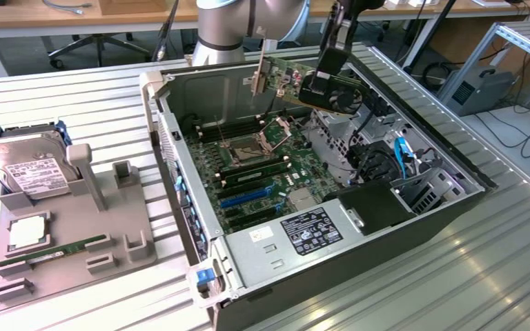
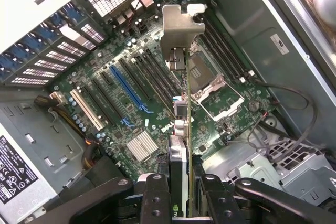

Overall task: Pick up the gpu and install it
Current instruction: 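Insert the gpu into the slot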

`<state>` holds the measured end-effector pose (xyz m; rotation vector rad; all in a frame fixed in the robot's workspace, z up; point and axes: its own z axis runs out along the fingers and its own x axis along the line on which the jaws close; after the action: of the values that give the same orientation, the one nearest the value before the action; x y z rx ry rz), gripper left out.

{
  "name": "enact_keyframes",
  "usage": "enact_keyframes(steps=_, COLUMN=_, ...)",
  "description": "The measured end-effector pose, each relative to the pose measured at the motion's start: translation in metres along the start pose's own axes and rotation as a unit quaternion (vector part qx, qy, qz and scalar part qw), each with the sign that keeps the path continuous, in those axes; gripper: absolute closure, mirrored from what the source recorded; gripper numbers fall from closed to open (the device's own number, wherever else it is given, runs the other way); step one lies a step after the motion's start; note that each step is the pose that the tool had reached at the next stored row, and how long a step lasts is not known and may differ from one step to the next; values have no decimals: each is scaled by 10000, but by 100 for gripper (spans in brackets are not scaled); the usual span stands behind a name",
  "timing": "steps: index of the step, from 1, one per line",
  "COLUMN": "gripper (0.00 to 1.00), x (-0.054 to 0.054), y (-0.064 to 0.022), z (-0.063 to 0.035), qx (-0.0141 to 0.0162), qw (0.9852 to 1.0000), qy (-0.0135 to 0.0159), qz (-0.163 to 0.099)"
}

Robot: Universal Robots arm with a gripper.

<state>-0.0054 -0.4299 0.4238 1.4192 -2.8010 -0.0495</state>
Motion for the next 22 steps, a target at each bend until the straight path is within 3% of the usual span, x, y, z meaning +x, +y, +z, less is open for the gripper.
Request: enact_keyframes(steps=22, gripper=73, x=0, y=0, z=5, qx=-3, qw=9996, qy=8, qz=-266)
